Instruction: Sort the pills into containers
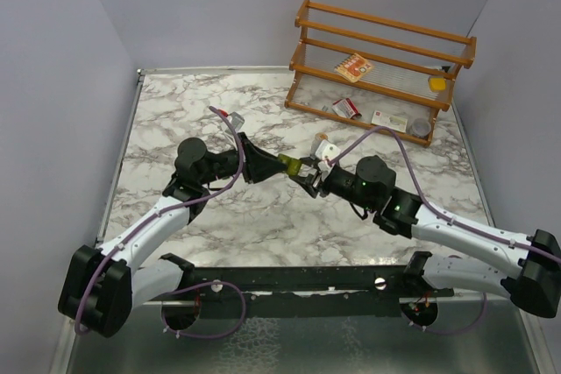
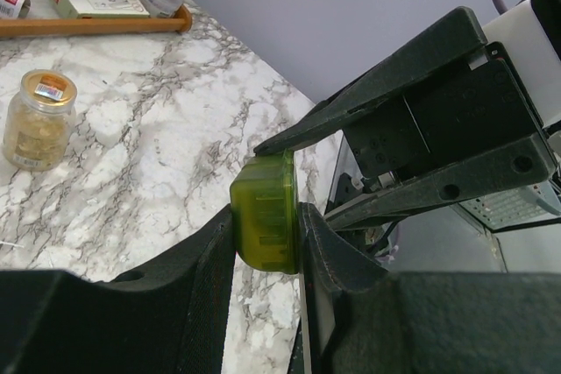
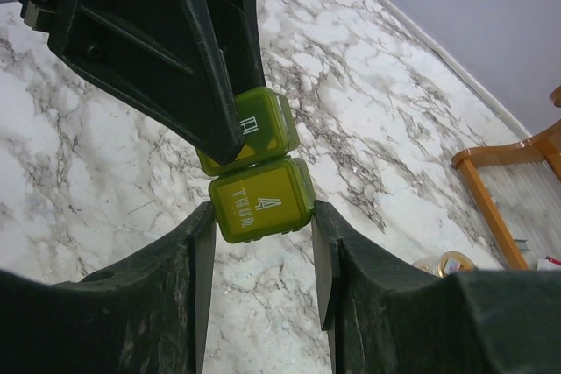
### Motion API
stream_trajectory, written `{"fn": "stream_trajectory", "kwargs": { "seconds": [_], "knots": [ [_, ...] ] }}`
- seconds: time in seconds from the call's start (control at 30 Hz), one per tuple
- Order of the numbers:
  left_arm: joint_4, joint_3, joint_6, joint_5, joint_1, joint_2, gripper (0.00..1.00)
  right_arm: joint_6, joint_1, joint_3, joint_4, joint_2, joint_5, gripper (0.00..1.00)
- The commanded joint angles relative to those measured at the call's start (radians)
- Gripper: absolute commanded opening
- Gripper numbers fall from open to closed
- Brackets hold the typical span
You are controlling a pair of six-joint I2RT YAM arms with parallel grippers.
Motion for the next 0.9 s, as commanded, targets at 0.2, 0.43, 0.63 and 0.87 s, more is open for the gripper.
{"fn": "stream_trajectory", "kwargs": {
  "seconds": [0.2,0.43,0.63,0.87],
  "knots": [
    [-0.054,-0.004,0.053,0.022,-0.001,0.014,0.0,0.016,0.002,0.041,0.12,-0.056,0.137,0.56],
    [-0.053,0.013,0.036,0.002,-0.001,0.034,0.0,-0.034,0.002,0.077,0.02,-0.063,0.166,0.7],
    [-0.057,0.029,0.001,-0.013,0.0,0.036,0.0,-0.093,0.02,0.066,-0.037,-0.067,0.121,0.67],
    [-0.094,0.043,-0.011,-0.025,0.0,0.039,0.0,-0.256,0.159,0.013,-0.036,-0.049,0.247,0.67]
  ]
}}
